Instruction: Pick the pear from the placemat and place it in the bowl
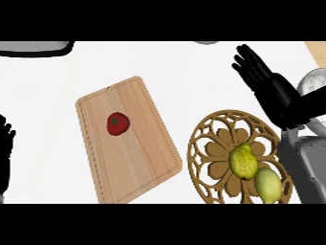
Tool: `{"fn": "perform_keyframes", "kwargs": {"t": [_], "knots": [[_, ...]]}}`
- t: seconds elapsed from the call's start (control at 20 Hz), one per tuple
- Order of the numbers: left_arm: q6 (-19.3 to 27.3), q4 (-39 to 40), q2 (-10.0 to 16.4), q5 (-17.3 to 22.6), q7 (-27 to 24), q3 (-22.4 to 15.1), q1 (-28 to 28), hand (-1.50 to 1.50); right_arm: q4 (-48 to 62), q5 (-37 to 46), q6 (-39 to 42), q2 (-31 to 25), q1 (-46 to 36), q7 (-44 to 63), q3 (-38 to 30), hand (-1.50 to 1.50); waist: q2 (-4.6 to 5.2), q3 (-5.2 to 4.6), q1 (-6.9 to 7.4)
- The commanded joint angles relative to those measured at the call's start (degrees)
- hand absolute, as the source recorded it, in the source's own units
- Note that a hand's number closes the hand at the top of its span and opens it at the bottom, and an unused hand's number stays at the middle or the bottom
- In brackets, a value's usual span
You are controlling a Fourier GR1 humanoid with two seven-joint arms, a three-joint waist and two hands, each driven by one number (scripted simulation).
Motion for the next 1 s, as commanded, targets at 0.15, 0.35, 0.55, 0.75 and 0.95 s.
{"fn": "perform_keyframes", "kwargs": {"t": [0.15, 0.35, 0.55, 0.75, 0.95], "knots": [[-8.79, -5.0, -1.01, -0.76, -2.8, -8.39, -4.55, 0.0, 0.98, 1.18, -18.61, 3.41, 9.2, 1.32, -11.23, 1.5, -1.45, 1.16, -5.65], [-13.93, -7.53, -2.44, -0.22, -4.12, -13.58, -7.14, 0.0, 7.87, 12.17, -27.07, -2.9, 18.82, 6.97, -12.11, 1.5, -0.5, 0.6, -8.91], [-19.19, -8.37, -3.07, 0.14, -3.75, -18.17, -8.55, 0.0, 0.68, 9.46, -39.05, 11.58, 24.89, -0.71, -14.24, -1.5, -1.05, 1.1, -2.1], [-19.8, -5.6, -6.02, -1.34, -4.44, -19.92, -10.97, 0.0, -6.56, 20.89, -39.83, 6.23, 31.23, 6.29, -5.48, -1.5, -0.86, 1.01, 0.18], [-22.57, -5.39, -4.13, -0.34, -4.47, -18.51, -11.67, 0.0, -5.67, 22.52, -30.3, -4.62, 30.9, 17.49, -4.33, -1.5, -0.72, 0.99, 0.88]]}}
